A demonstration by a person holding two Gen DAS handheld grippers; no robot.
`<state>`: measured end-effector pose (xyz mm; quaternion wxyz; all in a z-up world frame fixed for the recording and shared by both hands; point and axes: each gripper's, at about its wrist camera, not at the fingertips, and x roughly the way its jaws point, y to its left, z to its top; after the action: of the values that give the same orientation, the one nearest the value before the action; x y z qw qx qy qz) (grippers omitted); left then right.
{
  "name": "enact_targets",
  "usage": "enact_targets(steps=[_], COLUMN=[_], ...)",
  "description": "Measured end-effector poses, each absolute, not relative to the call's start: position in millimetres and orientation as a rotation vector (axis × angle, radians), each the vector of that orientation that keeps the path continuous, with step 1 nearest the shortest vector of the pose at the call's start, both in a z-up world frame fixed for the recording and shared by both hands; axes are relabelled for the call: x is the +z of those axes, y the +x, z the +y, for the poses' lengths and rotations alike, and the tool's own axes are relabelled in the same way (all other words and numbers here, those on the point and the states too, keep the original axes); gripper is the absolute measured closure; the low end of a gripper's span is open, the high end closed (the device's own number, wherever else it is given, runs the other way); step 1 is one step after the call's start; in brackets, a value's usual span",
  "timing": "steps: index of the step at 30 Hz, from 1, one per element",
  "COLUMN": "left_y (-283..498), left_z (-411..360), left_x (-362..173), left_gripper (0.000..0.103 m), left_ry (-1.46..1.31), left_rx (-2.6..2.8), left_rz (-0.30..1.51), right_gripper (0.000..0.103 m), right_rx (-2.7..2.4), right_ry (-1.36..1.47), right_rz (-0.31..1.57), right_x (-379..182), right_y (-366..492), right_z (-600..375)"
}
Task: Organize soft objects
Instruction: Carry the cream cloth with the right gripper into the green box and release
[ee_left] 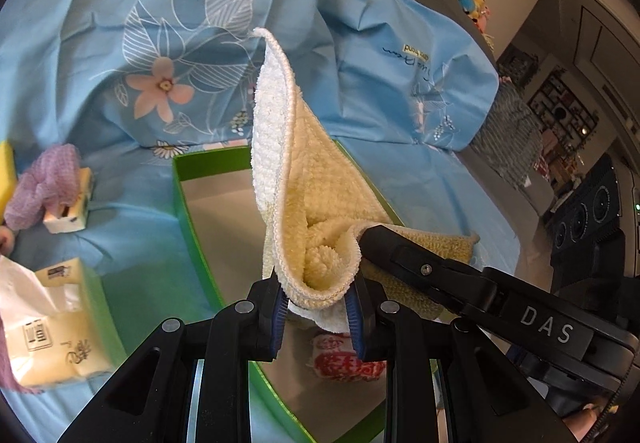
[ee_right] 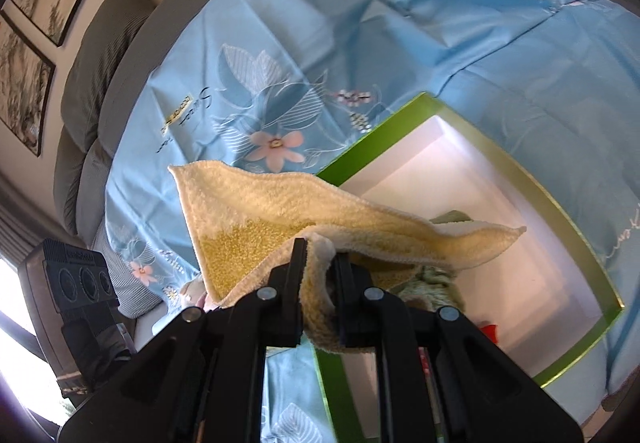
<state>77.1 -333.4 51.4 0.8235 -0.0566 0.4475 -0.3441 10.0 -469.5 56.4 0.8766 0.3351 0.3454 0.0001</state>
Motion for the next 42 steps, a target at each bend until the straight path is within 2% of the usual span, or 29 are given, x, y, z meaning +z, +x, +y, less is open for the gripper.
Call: enact_targets(steps=[18,42], left_y=[72.4,69.7], left_z=[-373.4,-381.6], left_x=[29.1,-10.2], left_gripper=[0.077,0.077], left_ry=[-0.112,-0.068], left_rx=[-0.802,-0.769], left_rz=[1.003,1.156], right_gripper=[0.089,0.087], right_rx=[-0.145,-0.312], right_ry=[0.724,0.683], right_rz=[0.720,0.882], right_x=[39.6,8.6], right_y=[-8.2,-0.6], right_z=[-505.4,-518.8])
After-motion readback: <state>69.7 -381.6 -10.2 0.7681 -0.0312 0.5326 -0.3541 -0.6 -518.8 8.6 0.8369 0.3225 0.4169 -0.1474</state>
